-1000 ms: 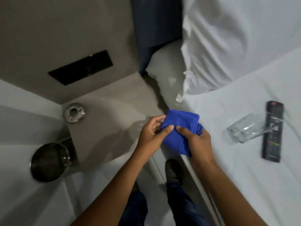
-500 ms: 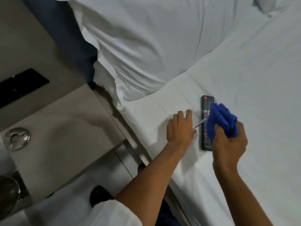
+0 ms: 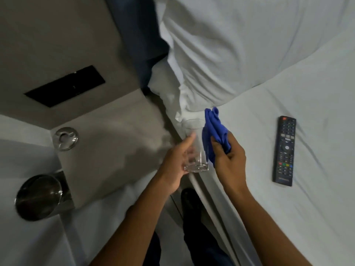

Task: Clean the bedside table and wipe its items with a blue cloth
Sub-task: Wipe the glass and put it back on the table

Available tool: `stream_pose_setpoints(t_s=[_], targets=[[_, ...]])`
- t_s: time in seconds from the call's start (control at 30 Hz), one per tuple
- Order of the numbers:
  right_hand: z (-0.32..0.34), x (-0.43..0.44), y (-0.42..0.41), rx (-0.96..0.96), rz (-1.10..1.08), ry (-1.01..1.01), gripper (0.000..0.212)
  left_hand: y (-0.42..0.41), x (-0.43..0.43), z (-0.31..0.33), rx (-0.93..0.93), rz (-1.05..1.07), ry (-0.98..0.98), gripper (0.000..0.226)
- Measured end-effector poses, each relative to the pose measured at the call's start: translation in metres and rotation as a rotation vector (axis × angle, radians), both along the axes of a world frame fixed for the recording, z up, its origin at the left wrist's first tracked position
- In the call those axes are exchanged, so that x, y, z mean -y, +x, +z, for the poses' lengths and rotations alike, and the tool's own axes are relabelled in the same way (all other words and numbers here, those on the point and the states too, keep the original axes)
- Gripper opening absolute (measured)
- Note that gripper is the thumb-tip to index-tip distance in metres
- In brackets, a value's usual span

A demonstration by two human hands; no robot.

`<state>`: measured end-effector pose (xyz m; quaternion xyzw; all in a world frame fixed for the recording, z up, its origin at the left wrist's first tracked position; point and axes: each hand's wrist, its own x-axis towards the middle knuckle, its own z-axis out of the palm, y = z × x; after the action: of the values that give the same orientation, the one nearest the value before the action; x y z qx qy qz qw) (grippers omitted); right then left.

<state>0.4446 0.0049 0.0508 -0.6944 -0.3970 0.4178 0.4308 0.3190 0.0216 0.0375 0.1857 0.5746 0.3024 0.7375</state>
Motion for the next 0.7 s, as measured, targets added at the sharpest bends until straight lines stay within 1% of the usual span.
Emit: stream_pose_setpoints(t_s=[0.07, 0.13, 0.2, 0.23, 0.3, 0.37, 0.43, 0.5, 0.57, 0.63, 0.7], targets=[[0.005, -0.002, -0.025, -0.005, 0.078, 0.025, 0.043, -0.021, 0.006, 0.003, -0.054, 0.038, 0.036, 0.054], [0.011, 0.001, -0.054, -0.026, 0.179, 0.053, 0.046, -0.051, 0.011, 0.005, -0.089, 0.143, 0.058, 0.052], [0.015, 0.009, -0.071, -0.017, 0.304, 0.089, 0.047, -0.078, 0.012, 0.007, -0.104, 0.249, 0.067, 0.044], [0.015, 0.014, -0.078, -0.004, 0.373, 0.11, 0.049, -0.091, 0.013, 0.008, -0.087, 0.312, 0.06, 0.042], [0.015, 0.026, -0.093, 0.008, 0.498, 0.133, 0.049, -0.122, 0.017, 0.007, -0.006, 0.426, 0.078, 0.028], [0.013, 0.034, -0.098, 0.025, 0.551, 0.121, 0.049, -0.142, 0.021, 0.006, 0.025, 0.41, 0.107, 0.03], [0.009, 0.029, -0.114, 0.046, 0.591, 0.054, 0.048, -0.163, 0.033, 0.005, -0.021, 0.347, 0.1, 0.033], [0.006, 0.014, -0.13, 0.066, 0.637, -0.001, 0.04, -0.176, 0.048, 0.004, -0.025, 0.297, 0.07, 0.044], [0.006, -0.001, -0.149, 0.05, 0.661, -0.021, 0.03, -0.188, 0.067, -0.001, -0.009, 0.269, 0.064, 0.039], [0.01, -0.008, -0.169, 0.052, 0.735, 0.011, 0.036, -0.2, 0.081, -0.006, 0.009, 0.314, 0.048, 0.034], [0.011, 0.0, -0.189, 0.087, 0.869, 0.098, 0.041, -0.211, 0.089, -0.013, 0.064, 0.419, 0.015, 0.043]])
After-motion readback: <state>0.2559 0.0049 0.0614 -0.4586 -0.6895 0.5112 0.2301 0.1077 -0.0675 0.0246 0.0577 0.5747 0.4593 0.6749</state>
